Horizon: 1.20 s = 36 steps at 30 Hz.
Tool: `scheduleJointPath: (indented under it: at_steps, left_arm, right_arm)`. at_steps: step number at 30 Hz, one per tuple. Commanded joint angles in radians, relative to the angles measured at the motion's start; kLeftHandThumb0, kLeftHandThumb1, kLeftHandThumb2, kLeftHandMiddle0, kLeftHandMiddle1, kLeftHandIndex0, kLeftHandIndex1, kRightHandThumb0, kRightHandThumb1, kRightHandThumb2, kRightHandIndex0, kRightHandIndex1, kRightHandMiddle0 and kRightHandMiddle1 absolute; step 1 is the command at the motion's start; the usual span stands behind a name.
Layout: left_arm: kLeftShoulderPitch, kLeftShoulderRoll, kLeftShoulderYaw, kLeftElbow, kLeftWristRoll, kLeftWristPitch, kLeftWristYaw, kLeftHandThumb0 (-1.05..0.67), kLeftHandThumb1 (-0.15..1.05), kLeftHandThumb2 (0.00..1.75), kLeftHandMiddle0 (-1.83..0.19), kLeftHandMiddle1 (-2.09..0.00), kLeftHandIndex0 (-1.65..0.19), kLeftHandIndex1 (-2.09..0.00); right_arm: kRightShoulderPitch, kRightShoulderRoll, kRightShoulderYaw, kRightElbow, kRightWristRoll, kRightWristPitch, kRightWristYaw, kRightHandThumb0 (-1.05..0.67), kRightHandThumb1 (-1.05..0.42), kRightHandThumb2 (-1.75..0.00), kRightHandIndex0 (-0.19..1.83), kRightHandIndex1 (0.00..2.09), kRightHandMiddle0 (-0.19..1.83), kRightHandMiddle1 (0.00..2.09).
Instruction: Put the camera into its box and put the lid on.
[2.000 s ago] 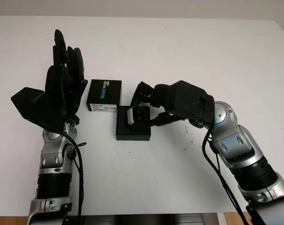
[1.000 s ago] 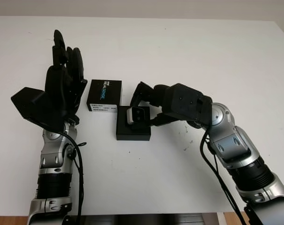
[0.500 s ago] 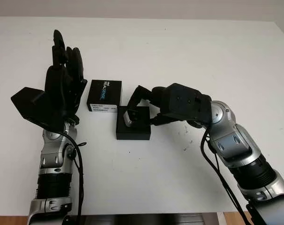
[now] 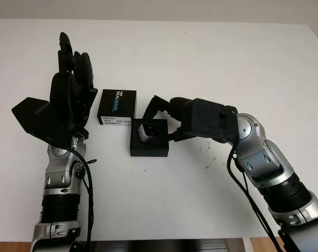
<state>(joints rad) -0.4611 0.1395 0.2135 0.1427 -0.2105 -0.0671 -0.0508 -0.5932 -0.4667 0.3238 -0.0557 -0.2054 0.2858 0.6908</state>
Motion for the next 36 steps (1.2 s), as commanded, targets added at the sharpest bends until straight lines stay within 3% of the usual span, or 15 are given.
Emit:
scheduleJointPath:
  at_steps: [1, 4, 9, 17, 19, 23, 26, 30, 36]
  left_arm:
    - [0.010, -0.004, -0.004, -0.019, 0.004, -0.006, -0.001, -0.72, 1.05, 0.55, 0.19, 0.00, 0.19, 0.00]
    - [0.014, -0.003, -0.005, -0.020, 0.004, -0.009, -0.005, -0.72, 1.05, 0.55, 0.19, 0.00, 0.19, 0.00]
    - [0.020, 0.000, -0.005, -0.032, 0.005, 0.004, -0.003, -0.72, 1.05, 0.54, 0.19, 0.00, 0.19, 0.00]
    - [0.022, -0.001, -0.005, -0.038, 0.006, 0.012, -0.001, -0.73, 1.05, 0.53, 0.19, 0.00, 0.19, 0.00]
    - [0.021, -0.001, -0.005, -0.038, 0.005, 0.013, -0.002, -0.73, 1.05, 0.54, 0.19, 0.00, 0.19, 0.00]
    - [0.022, -0.005, -0.003, -0.042, 0.006, 0.016, 0.007, -0.72, 1.05, 0.53, 0.19, 0.00, 0.19, 0.00]
    - [0.023, -0.006, -0.004, -0.045, 0.004, 0.018, 0.007, -0.72, 1.05, 0.53, 0.19, 0.00, 0.19, 0.00]
    - [0.019, -0.001, -0.004, -0.038, -0.001, 0.014, -0.005, -0.72, 1.05, 0.54, 0.19, 0.00, 0.19, 0.00]
    - [0.015, -0.002, -0.002, -0.038, 0.000, 0.022, -0.002, -0.73, 1.05, 0.53, 0.19, 0.00, 0.19, 0.00]
  right_arm:
    - [0.000, -0.012, -0.034, 0.034, 0.030, -0.126, -0.003, -0.60, -0.95, -0.04, -0.19, 0.00, -0.19, 0.79]
    - [-0.023, -0.011, -0.072, 0.113, 0.075, -0.295, 0.001, -0.66, -0.90, -0.04, -0.18, 0.02, -0.19, 0.66]
    - [-0.077, -0.024, -0.106, 0.175, 0.097, -0.395, 0.025, -0.76, -0.87, -0.05, -0.18, 0.02, -0.19, 0.37]
    - [-0.092, 0.010, -0.187, 0.248, 0.142, -0.529, -0.055, -0.73, -0.83, -0.04, -0.03, 0.10, -0.08, 0.35]
    - [-0.084, 0.017, -0.197, 0.253, 0.132, -0.548, -0.088, -0.73, -0.83, -0.05, 0.03, 0.13, -0.05, 0.43]
    - [-0.066, 0.018, -0.203, 0.255, 0.106, -0.566, -0.136, -0.69, -0.83, -0.05, 0.15, 0.23, -0.08, 0.84]
    - [-0.030, 0.026, -0.207, 0.246, 0.086, -0.576, -0.186, -0.65, -0.83, -0.06, 0.19, 0.29, -0.04, 0.99]
    - [0.043, 0.059, -0.199, 0.213, 0.022, -0.588, -0.299, -0.66, -0.85, -0.06, 0.19, 0.34, -0.03, 1.10]
    - [0.131, 0.088, -0.173, 0.172, -0.048, -0.592, -0.377, -0.69, -0.88, -0.06, 0.11, 0.33, -0.08, 1.10]
